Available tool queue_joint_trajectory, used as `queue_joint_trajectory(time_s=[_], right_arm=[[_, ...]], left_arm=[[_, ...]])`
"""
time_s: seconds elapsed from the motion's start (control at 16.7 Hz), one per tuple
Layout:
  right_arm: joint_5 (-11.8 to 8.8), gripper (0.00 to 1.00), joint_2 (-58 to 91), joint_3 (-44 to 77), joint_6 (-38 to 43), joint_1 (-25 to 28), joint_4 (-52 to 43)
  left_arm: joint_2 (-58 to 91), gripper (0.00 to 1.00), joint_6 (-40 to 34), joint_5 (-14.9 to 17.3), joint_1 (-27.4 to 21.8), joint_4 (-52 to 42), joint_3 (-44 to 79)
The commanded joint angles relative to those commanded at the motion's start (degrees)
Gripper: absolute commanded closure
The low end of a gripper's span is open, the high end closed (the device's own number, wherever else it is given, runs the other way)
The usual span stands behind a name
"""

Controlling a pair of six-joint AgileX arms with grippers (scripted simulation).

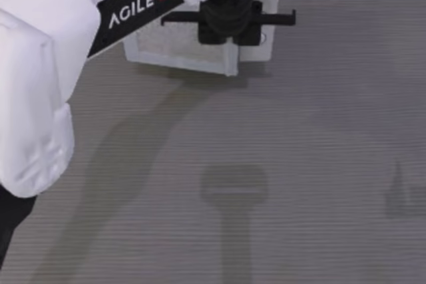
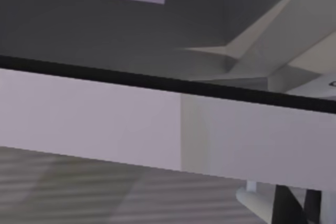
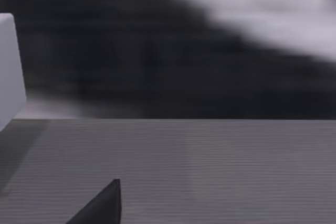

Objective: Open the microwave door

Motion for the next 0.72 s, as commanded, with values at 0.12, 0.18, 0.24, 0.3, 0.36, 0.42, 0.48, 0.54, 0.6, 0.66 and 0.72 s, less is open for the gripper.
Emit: queue_joint_trajectory(time_s=[0.12,0.18,0.24,0.3,0.36,0.42,0.48,0.54,0.6,0.66,0.72], right_arm=[[0.0,0.0,0.0,0.0,0.0,0.0,0.0],[0.0,0.0,0.0,0.0,0.0,0.0,0.0],[0.0,0.0,0.0,0.0,0.0,0.0,0.0],[0.0,0.0,0.0,0.0,0.0,0.0,0.0],[0.0,0.0,0.0,0.0,0.0,0.0,0.0],[0.0,0.0,0.0,0.0,0.0,0.0,0.0],[0.0,0.0,0.0,0.0,0.0,0.0,0.0],[0.0,0.0,0.0,0.0,0.0,0.0,0.0],[0.0,0.0,0.0,0.0,0.0,0.0,0.0],[0.0,0.0,0.0,0.0,0.0,0.0,0.0],[0.0,0.0,0.0,0.0,0.0,0.0,0.0]], left_arm=[[0.0,1.0,0.0,0.0,0.0,0.0,0.0],[0.0,1.0,0.0,0.0,0.0,0.0,0.0],[0.0,1.0,0.0,0.0,0.0,0.0,0.0],[0.2,1.0,-0.2,0.3,-0.4,0.1,0.0],[0.0,1.0,-0.1,0.4,-0.4,0.2,-0.2],[-0.6,1.0,0.4,0.7,-0.3,0.7,-1.0],[-1.5,1.0,1.1,1.0,-0.1,1.5,-2.4],[-2.6,1.0,2.0,1.4,0.0,2.4,-4.2],[-3.6,1.0,3.0,1.8,0.2,3.3,-6.1],[-4.6,1.0,4.0,2.1,0.3,4.2,-8.0],[-5.5,1.0,4.9,2.4,0.4,5.0,-9.5]])
